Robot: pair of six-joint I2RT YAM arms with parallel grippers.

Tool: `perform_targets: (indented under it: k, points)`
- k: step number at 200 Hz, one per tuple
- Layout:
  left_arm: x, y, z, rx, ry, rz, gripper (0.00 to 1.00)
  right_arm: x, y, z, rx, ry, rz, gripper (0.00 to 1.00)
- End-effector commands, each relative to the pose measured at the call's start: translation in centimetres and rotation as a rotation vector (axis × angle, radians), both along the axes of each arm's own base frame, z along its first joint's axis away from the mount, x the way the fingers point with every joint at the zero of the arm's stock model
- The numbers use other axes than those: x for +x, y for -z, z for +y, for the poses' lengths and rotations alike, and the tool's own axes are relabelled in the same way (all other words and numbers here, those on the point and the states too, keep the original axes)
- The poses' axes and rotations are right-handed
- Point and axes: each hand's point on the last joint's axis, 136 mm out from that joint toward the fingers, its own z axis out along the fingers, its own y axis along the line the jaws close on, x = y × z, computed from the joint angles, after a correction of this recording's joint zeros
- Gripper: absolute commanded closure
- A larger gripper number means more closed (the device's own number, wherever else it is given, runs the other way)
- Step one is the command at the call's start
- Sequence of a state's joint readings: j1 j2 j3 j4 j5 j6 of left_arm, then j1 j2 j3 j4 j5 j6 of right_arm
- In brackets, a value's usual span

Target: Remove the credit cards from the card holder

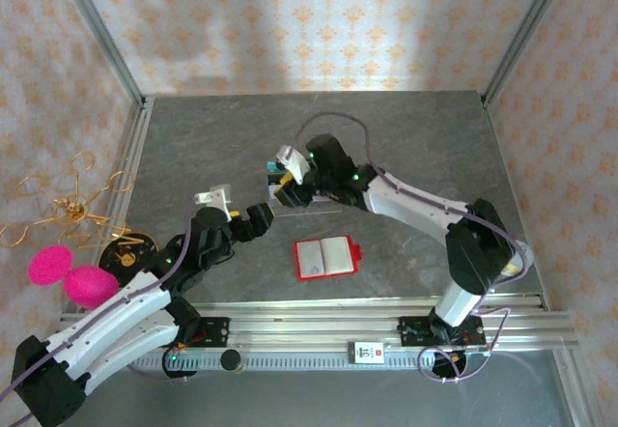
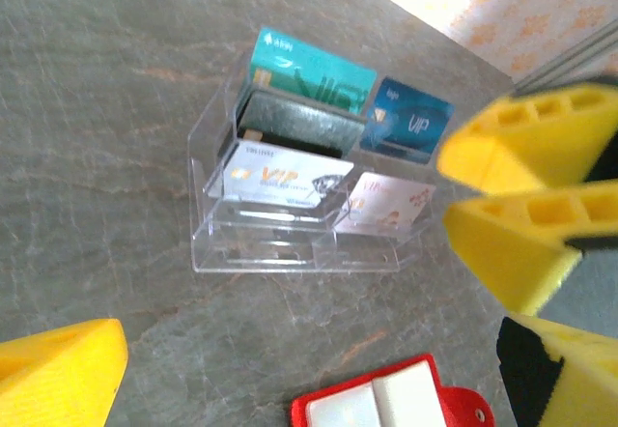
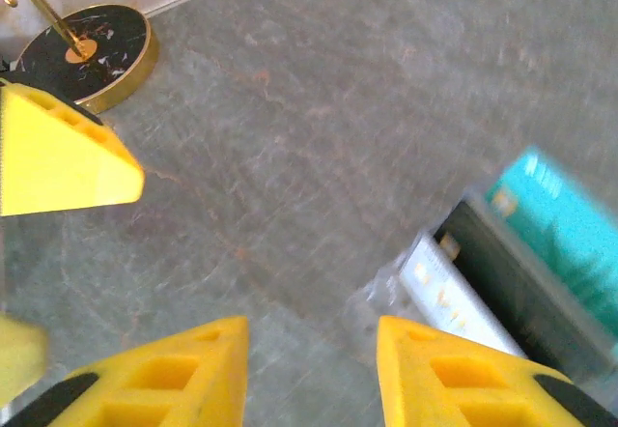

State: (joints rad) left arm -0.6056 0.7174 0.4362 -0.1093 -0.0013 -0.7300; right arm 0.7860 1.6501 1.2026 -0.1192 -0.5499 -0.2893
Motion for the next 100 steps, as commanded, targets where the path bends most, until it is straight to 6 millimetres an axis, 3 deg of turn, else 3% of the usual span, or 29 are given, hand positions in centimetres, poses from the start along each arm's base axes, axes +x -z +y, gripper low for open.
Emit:
perform_targets:
  k: [1, 33, 47, 70, 100]
  points:
    - [0.0, 0.8, -0.9, -0.083, 0.028, -0.002, 0.01, -0.6, 1.2, -1.5, 0.105, 0.291, 0.118, 0.61]
    - [-0.4, 3.6, -1.4, -0.1, 0.051, 0.04, 0.01, -5.2, 7.7, -5.9, -0.089, 0.448, 0.188, 0.61]
    - [-0.6, 4.5, -1.7, -0.113, 0.061, 0.051, 0.01, -7.6, 10.0, -6.8, -0.157, 0.449, 0.214, 0.61]
    - [-0.8, 5.4, -1.9, -0.117, 0.073, 0.066, 0.01, -10.3, 11.9, -6.5, -0.227, 0.415, 0.213, 0.6]
    - [-0.9, 5.9, -2.1, -0.11, 0.086, 0.076, 0.01, -11.4, 13.1, -6.0, -0.282, 0.418, 0.18, 0.6]
